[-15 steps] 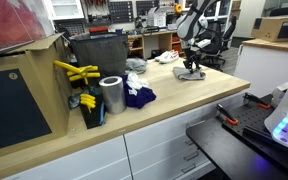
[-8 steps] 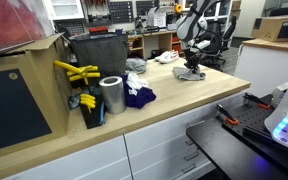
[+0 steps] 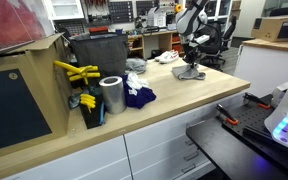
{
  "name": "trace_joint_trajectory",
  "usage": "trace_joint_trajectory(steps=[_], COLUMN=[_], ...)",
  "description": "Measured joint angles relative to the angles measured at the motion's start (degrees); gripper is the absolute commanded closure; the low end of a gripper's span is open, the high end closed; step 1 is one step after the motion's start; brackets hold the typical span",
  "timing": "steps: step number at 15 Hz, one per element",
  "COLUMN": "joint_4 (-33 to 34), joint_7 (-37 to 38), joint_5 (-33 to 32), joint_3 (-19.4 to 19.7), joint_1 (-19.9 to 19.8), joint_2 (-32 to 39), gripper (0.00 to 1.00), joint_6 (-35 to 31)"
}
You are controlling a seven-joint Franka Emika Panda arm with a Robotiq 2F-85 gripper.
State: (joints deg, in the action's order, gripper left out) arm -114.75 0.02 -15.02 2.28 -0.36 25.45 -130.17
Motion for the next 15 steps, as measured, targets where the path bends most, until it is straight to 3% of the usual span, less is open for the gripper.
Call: trace_joint_trajectory(steps=[7,15], joint_4=[0.54,5.64], joint_7=[-0.67,3.90], joint_5=[2.52,7.90], joint_3=[-2.90,-4.42], joint_1=[1.11,3.90], joint_2=[-4.32,-1.95], gripper=[0.99,0.99], joint_6=[0.14,1.95])
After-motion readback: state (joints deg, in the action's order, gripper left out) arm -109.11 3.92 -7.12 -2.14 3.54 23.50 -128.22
